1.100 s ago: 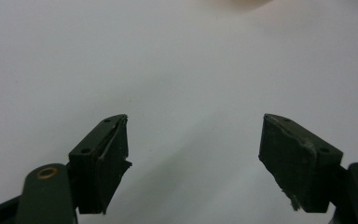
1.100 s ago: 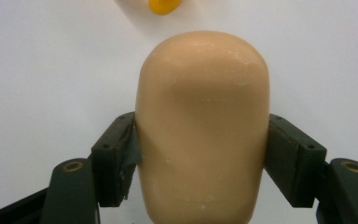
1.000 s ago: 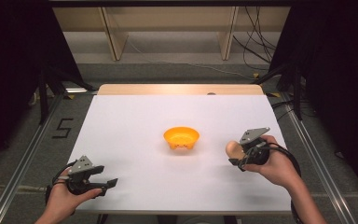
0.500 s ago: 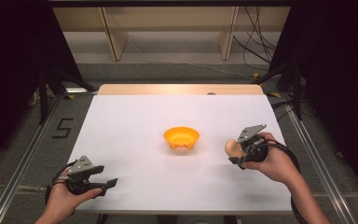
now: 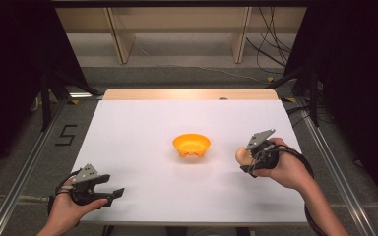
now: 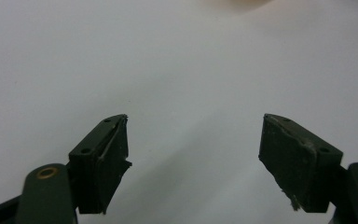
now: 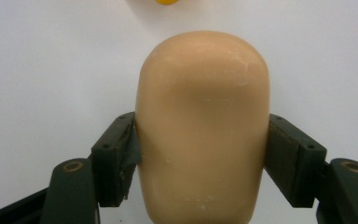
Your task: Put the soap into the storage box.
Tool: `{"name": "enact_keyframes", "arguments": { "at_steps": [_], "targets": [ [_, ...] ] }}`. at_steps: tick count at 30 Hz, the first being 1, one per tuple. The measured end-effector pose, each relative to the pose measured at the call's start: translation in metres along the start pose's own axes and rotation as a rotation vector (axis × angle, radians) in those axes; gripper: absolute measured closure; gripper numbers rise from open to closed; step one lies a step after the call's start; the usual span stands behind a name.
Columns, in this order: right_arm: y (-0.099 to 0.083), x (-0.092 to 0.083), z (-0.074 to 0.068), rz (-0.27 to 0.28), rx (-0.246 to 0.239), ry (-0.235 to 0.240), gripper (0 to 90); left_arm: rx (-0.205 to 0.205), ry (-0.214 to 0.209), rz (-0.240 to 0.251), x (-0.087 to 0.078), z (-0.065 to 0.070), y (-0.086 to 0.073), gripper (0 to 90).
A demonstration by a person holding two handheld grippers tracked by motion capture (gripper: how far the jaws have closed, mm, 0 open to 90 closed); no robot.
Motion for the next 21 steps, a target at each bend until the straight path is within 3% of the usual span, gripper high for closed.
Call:
{"name": "enact_keyframes", "arguments": {
  "at_steps": [9, 12, 13, 14, 16, 19, 20, 21],
  "targets": [
    [0.0050, 0.0004, 0.0022, -0.015, -0.016, -0.004, 33.3, -0.002, 0.003, 0.005, 0.0002, -0.0002, 0.0004, 23.4],
    [0.0045, 0.0010, -0.0001, -0.027, 0.004, 0.004, 33.3, -0.003, 0.012, -0.003, -0.0006, -0.0007, -0.0001, 23.4],
    [0.0049, 0.0007, 0.0009, -0.031, -0.006, 0.008, 33.3, -0.002, 0.001, 0.002, -0.0002, -0.0003, 0.0002, 23.5],
    [0.0067, 0.0024, 0.0031, -0.026, -0.047, 0.019, 33.3, -0.002, 0.001, 0.002, -0.0001, -0.0003, 0.0002, 23.4],
    [0.0051, 0.0008, 0.0011, -0.046, -0.014, 0.011, 33.3, -0.002, 0.012, -0.003, -0.0006, -0.0007, -0.0001, 23.5],
    [0.0061, 0.0017, 0.0020, -0.051, -0.031, 0.021, 33.3, -0.003, 0.013, -0.001, -0.0006, -0.0009, 0.0001, 23.5],
    [0.0053, 0.0011, 0.0011, -0.060, -0.006, 0.013, 33.3, -0.002, 0.013, -0.001, -0.0007, -0.0010, 0.0001, 23.4],
    [0.0061, 0.0017, 0.0021, -0.059, -0.026, 0.016, 33.3, -0.001, 0.004, 0.004, -0.0001, -0.0007, 0.0004, 23.4]
  ]
}}
Point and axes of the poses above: each handheld gripper's, and its own axes: x roughly forward along the jaws, y roughly out of its top, z roughly to its right, the point moved 9 cm from there along x, roughly forward along the jaws, and after that the axes turned 11 degrees about y, right-handed, at the moved point
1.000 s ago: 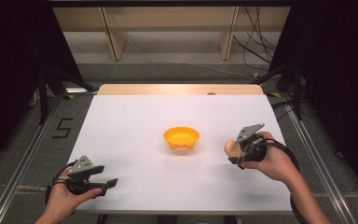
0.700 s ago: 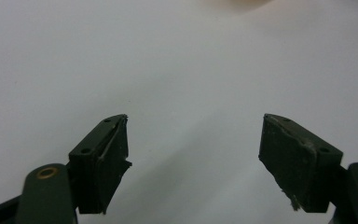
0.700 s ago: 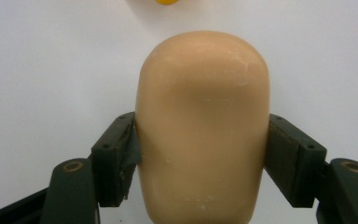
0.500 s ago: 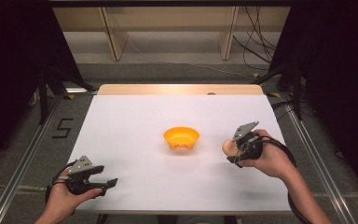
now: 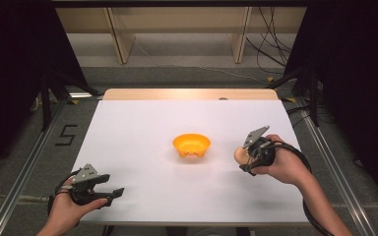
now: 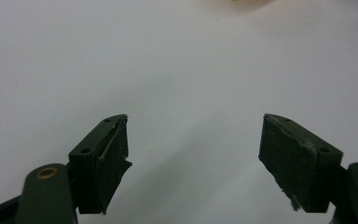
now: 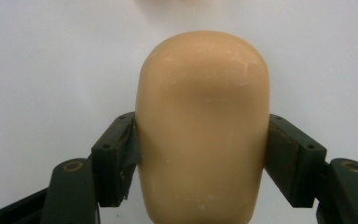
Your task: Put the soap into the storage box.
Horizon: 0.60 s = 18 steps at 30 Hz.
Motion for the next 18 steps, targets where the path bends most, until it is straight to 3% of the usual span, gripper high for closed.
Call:
{"name": "enact_keyframes", "arguments": {
  "at_steps": [5, 6, 8, 9, 11, 12, 17, 18],
  "targets": [
    [0.0003, 0.0001, 0.0000, -0.022, 0.006, 0.004, 33.3, -0.001, -0.003, 0.002, 0.0001, 0.0001, 0.0002, 23.5],
    [0.0005, 0.0006, -0.0005, -0.024, 0.010, 0.007, 33.3, 0.031, 0.008, -0.002, 0.0005, -0.0034, 0.0000, 23.5],
    [0.0030, 0.0014, 0.0021, -0.028, -0.039, 0.013, 33.3, 0.029, 0.009, -0.001, 0.0005, -0.0034, 0.0001, 23.5],
    [0.0019, 0.0006, -0.0005, -0.041, 0.000, 0.019, 33.3, 0.002, -0.002, 0.002, 0.0000, -0.0003, 0.0003, 23.5],
    [0.0030, 0.0011, 0.0010, -0.045, -0.010, 0.014, 33.3, 0.019, 0.005, -0.004, 0.0002, -0.0023, -0.0002, 23.5],
    [0.0035, 0.0009, 0.0007, -0.051, -0.009, 0.017, 33.3, 0.000, -0.002, 0.002, 0.0002, -0.0002, 0.0002, 23.5],
    [0.0063, 0.0025, 0.0006, -0.072, -0.038, 0.037, 33.3, 0.001, -0.002, 0.002, 0.0001, -0.0005, 0.0002, 23.5],
    [0.0062, 0.0024, -0.0006, -0.076, -0.022, 0.038, 33.3, 0.012, -0.001, -0.003, -0.0003, -0.0014, -0.0004, 23.5]
  ]
}}
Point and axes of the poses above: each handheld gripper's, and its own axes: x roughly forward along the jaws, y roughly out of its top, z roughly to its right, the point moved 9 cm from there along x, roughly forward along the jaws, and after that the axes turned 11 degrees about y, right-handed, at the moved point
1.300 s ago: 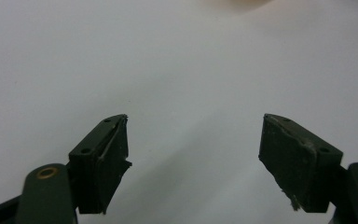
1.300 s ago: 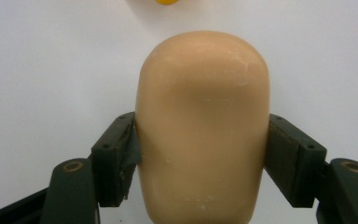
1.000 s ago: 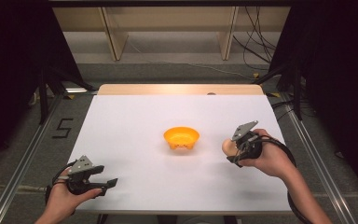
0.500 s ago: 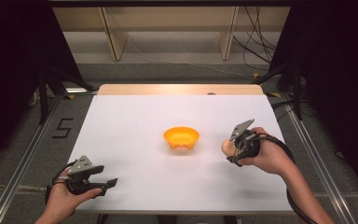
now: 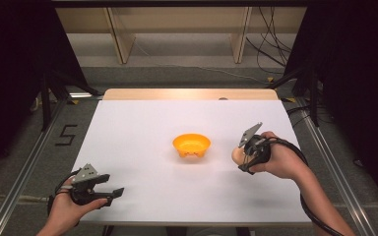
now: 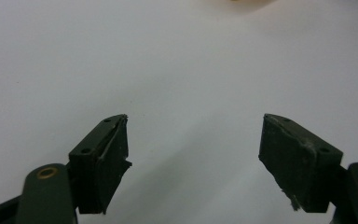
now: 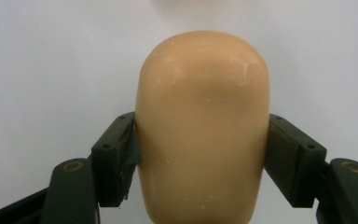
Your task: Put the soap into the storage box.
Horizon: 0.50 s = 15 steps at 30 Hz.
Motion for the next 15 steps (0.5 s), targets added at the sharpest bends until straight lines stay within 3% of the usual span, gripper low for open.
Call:
{"name": "enact_keyframes", "arguments": {
  "at_steps": [2, 3, 5, 7, 9, 11, 12, 14, 15],
  "targets": [
    [0.0014, 0.0001, 0.0007, -0.016, -0.023, 0.006, 33.3, -0.004, 0.000, -0.001, 0.0000, 0.0001, 0.0000, 23.5],
    [0.0013, 0.0000, 0.0001, -0.020, -0.007, 0.003, 33.3, -0.003, 0.000, 0.000, 0.0000, 0.0001, 0.0000, 23.4],
    [0.0028, 0.0007, 0.0008, -0.031, -0.031, 0.010, 33.3, -0.013, -0.001, 0.005, 0.0005, 0.0009, 0.0005, 23.5],
    [0.0037, 0.0004, 0.0008, -0.043, -0.025, 0.010, 33.3, -0.002, 0.000, -0.002, -0.0002, -0.0001, -0.0002, 23.5],
    [0.0058, 0.0004, 0.0030, -0.040, -0.058, 0.009, 33.3, -0.007, 0.000, 0.001, -0.0003, 0.0000, 0.0001, 23.5],
    [0.0063, 0.0011, 0.0014, -0.045, -0.032, 0.009, 33.3, -0.008, 0.000, 0.001, -0.0003, -0.0001, 0.0001, 23.5],
    [0.0074, 0.0008, 0.0019, -0.049, -0.053, 0.016, 33.3, -0.008, 0.000, 0.001, -0.0003, -0.0001, 0.0001, 23.5],
    [0.0076, 0.0014, 0.0009, -0.052, -0.042, 0.020, 33.3, -0.008, 0.000, 0.001, -0.0003, -0.0001, 0.0001, 23.5],
    [0.0088, 0.0015, 0.0020, -0.058, -0.066, 0.021, 33.3, -0.008, 0.000, 0.002, -0.0003, -0.0001, 0.0002, 23.5]
  ]
}}
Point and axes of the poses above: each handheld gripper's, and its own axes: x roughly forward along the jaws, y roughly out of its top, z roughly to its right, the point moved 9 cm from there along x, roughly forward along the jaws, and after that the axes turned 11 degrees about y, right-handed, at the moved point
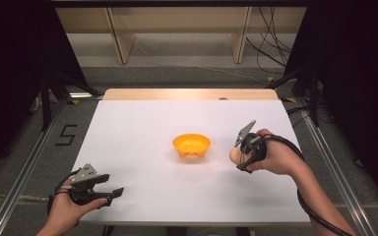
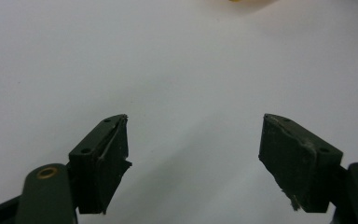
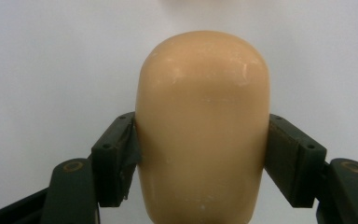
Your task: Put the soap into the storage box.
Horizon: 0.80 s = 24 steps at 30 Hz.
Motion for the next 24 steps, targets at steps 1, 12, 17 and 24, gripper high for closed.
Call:
{"name": "enact_keyframes", "arguments": {
  "at_steps": [1, 12, 17, 24],
  "targets": [
    [0.000, 0.000, -0.001, -0.003, 0.018, -0.002, 33.3, -0.001, 0.000, 0.000, 0.000, 0.000, 0.000, 23.4],
    [0.006, 0.000, 0.000, -0.015, 0.004, 0.003, 33.3, -0.017, -0.001, -0.004, 0.000, 0.001, 0.000, 23.5],
    [0.007, 0.000, 0.000, -0.039, 0.004, 0.005, 33.3, -0.020, 0.000, 0.002, 0.000, 0.001, 0.000, 23.5],
    [0.011, 0.001, 0.000, -0.041, -0.010, 0.014, 33.3, -0.020, -0.001, 0.002, 0.000, 0.001, 0.000, 23.5]
  ]
}}
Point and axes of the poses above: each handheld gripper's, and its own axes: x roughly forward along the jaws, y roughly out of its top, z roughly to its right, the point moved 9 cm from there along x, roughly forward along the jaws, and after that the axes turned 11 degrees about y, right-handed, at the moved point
